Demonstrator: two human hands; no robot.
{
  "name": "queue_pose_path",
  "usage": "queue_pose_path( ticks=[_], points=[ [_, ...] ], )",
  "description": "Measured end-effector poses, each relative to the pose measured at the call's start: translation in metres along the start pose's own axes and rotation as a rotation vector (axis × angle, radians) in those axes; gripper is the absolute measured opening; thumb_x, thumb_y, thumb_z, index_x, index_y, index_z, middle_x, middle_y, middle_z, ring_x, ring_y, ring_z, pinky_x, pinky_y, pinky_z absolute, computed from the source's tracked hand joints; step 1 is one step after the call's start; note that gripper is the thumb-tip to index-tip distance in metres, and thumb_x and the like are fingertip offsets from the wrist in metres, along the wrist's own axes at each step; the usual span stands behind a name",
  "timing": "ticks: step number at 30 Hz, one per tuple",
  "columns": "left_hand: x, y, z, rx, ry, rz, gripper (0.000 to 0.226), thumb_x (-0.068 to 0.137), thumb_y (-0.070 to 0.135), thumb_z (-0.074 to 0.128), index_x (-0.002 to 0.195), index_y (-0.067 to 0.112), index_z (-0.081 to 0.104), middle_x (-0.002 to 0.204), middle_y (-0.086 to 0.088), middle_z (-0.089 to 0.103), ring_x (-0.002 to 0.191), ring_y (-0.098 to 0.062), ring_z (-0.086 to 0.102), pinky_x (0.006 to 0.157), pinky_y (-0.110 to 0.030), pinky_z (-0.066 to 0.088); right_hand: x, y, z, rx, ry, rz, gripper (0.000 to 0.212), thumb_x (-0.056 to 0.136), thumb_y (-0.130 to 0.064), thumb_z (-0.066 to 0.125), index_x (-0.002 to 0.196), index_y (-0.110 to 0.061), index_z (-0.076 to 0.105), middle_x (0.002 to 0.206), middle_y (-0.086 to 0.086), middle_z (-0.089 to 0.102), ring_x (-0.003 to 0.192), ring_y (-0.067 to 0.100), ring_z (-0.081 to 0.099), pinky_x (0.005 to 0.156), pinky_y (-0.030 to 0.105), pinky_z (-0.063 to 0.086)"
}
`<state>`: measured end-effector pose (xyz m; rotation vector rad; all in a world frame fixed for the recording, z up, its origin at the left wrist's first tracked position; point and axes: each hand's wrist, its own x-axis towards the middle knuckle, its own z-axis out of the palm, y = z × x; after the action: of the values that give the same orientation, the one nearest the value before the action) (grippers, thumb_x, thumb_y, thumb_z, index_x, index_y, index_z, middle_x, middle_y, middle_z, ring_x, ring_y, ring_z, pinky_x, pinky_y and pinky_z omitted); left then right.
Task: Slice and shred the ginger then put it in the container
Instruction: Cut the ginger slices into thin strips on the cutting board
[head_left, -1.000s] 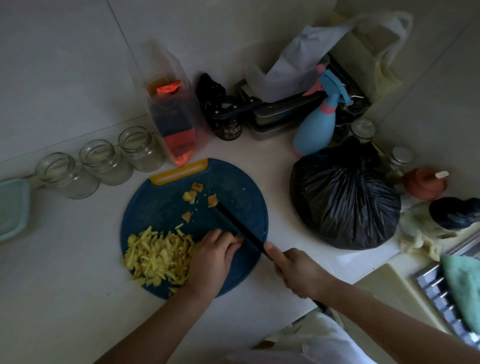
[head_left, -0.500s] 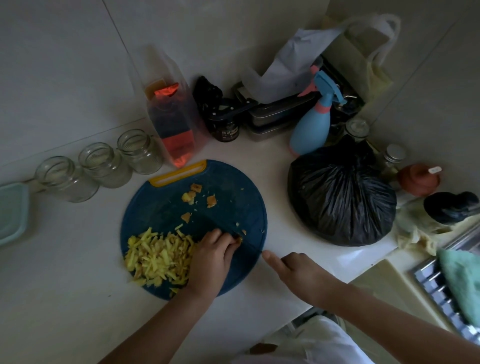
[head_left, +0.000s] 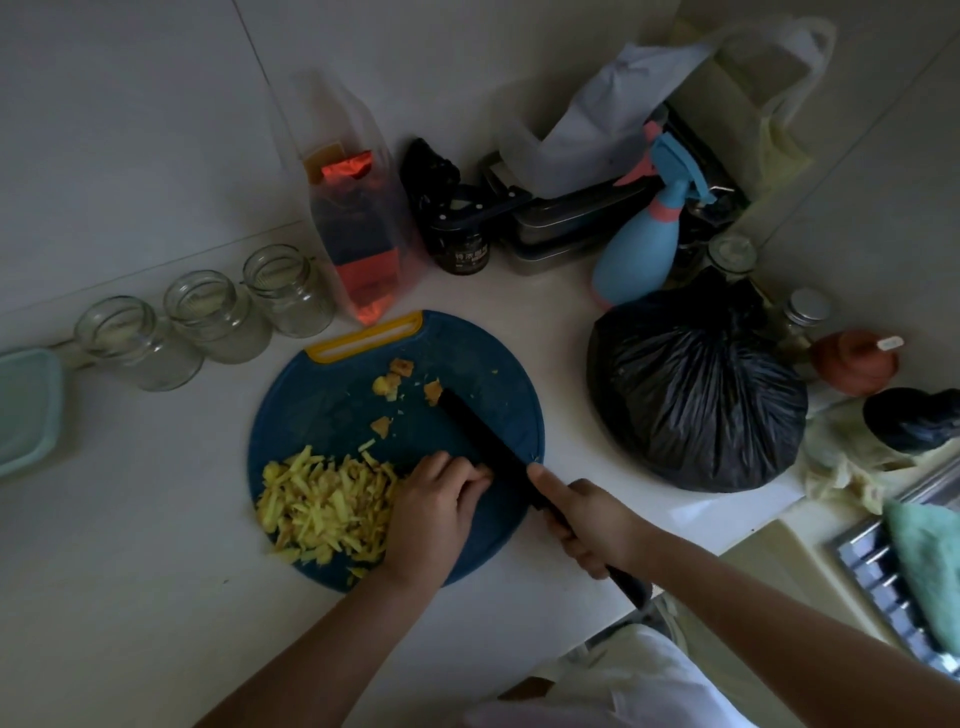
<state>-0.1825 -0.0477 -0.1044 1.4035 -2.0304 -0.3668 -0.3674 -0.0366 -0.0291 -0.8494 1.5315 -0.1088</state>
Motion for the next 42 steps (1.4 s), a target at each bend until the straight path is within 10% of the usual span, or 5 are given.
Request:
queue_pose_path(
  ticks=[31,42],
  points=[
    [0.0,0.002,-0.004,0.007,-0.021,-0.025,0.022,0.087,0.026,0.058,0.07,0.011,0.059,0.073,0.0,0.054,0.067,-0.016,0.054,0.058,-0.027,0.043,-0.009,0.007,0.011,-0.385,0.161,-0.157,0.065,0.095,-0.066,0.025,0.058,-0.014,0.035,0.056,0.003,0.041,0.049,0.014,0.038,0.057,0.027,0.036],
    [0.001,0.004,-0.013,-0.032,-0.069,-0.064,0.012,0.075,0.008,0.079,0.075,0.011,0.067,0.074,0.0,0.062,0.068,-0.015,0.061,0.058,-0.029,0.048,-0.01,0.005,0.001,0.015,-0.042,-0.036,0.064,0.084,-0.076,0.036,0.055,-0.019,0.034,0.047,-0.002,0.031,0.039,0.014,0.024,0.04,0.021,0.023]
  ],
)
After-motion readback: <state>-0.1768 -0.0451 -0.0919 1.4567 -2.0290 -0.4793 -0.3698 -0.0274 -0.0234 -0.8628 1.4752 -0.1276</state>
